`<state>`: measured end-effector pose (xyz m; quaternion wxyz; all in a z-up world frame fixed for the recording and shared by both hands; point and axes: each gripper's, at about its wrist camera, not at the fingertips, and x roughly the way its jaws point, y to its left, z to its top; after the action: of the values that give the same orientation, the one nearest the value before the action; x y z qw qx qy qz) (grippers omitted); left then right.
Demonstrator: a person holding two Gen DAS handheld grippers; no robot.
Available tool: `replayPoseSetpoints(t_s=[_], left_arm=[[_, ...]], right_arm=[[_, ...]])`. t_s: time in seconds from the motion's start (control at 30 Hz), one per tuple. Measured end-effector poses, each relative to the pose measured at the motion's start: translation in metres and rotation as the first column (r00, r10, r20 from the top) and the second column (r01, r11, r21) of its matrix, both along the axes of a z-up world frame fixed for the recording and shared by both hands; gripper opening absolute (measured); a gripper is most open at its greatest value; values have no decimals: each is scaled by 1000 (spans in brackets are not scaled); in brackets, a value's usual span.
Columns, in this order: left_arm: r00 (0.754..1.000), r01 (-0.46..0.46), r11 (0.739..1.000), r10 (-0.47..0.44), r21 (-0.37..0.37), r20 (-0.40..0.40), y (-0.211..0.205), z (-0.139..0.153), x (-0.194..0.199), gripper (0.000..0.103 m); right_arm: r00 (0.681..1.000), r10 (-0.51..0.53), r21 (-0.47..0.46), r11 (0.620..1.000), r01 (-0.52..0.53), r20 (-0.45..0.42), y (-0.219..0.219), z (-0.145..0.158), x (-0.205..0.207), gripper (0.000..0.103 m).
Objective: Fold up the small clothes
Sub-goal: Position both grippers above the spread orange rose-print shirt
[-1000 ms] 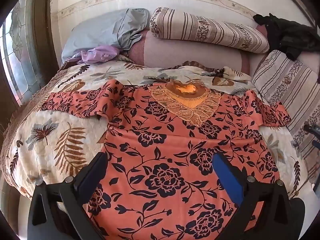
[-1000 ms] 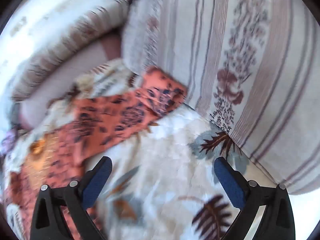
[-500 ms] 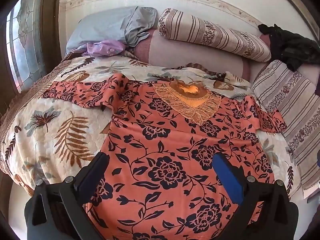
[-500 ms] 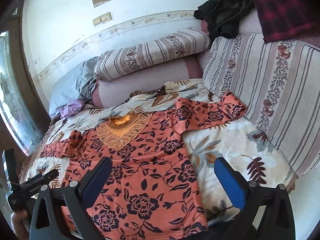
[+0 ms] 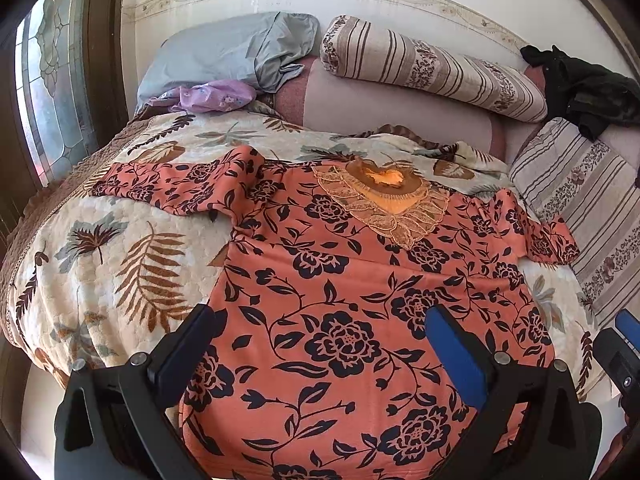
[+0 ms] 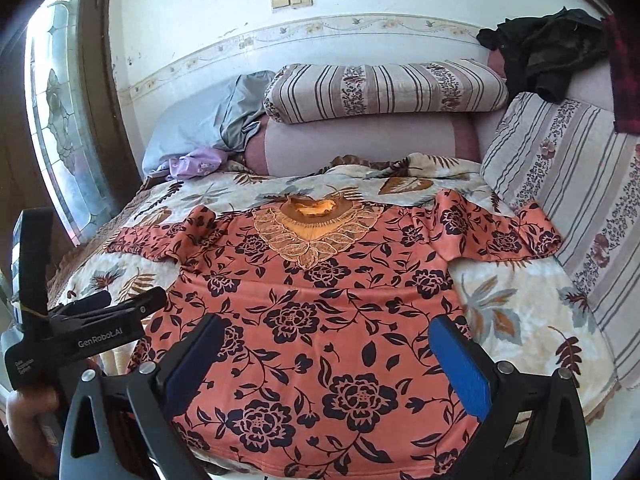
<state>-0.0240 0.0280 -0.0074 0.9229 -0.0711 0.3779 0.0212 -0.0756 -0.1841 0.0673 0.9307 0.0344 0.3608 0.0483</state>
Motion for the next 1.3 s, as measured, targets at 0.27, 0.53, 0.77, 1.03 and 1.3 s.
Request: replayPoseSetpoints(t_s=[0.27,0.53,0.77,1.03,1.3], left_arm=[[1000,1,1000,-1,7,-4,0,-1,1,103],[1000,3,1000,-3,23,-8,-3,-3,4,103],[1000,1,999,-1,32,-17,-5,-4,5,103],[1000,0,999,1,49,-19,-8,-1,7,103],[1000,1,998,1,63,-21,-12,0,10,103]], right_arm=[[1000,14,3,1000,-14,-8,2,-5,7,103],[1000,24,3,1000,-24,-5,6,-10,12,103],[1000,28,8,1000,-28,-10,4,-13,16,103],[1000,24,13,1000,-24,-9,4,-17,21,103],[1000,28,25,999,-28,-7,2,-21,25,103]])
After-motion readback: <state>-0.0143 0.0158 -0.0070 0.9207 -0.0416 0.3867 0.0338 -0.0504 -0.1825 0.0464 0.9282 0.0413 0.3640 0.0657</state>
